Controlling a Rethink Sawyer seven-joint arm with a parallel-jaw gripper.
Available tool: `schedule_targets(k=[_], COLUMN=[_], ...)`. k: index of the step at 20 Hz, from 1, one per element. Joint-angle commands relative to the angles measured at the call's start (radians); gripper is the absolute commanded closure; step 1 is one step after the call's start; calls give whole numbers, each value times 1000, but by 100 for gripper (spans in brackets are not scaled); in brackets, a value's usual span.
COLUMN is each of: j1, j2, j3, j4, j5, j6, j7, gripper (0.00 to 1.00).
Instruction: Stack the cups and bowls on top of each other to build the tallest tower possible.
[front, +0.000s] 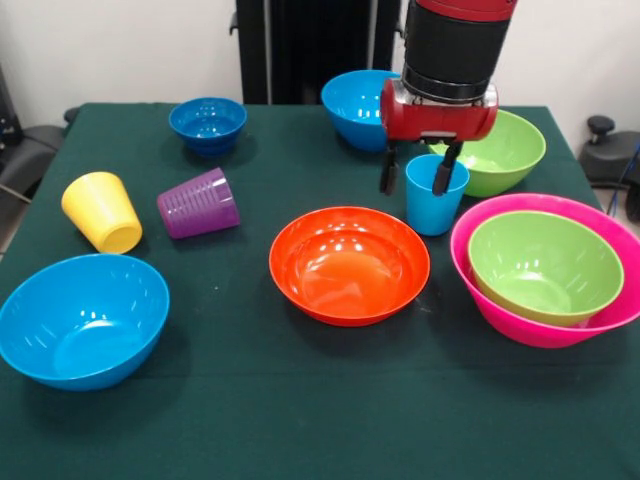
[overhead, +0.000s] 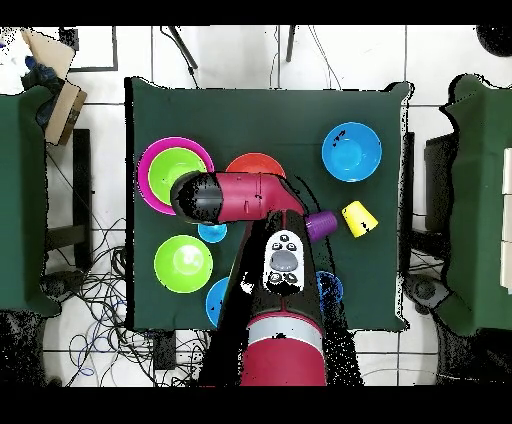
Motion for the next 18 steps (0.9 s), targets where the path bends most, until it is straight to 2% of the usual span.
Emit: schedule_targets(k=[1, 2, 18], j1=[30, -8, -33], j2=[41, -1, -6], j3=[31, 19, 22], j4=[-54, -39, -25], j5=[-47, -57, -71], j6=[126, 218, 215], j7=[51, -4, -18], gripper=[0, 0, 0])
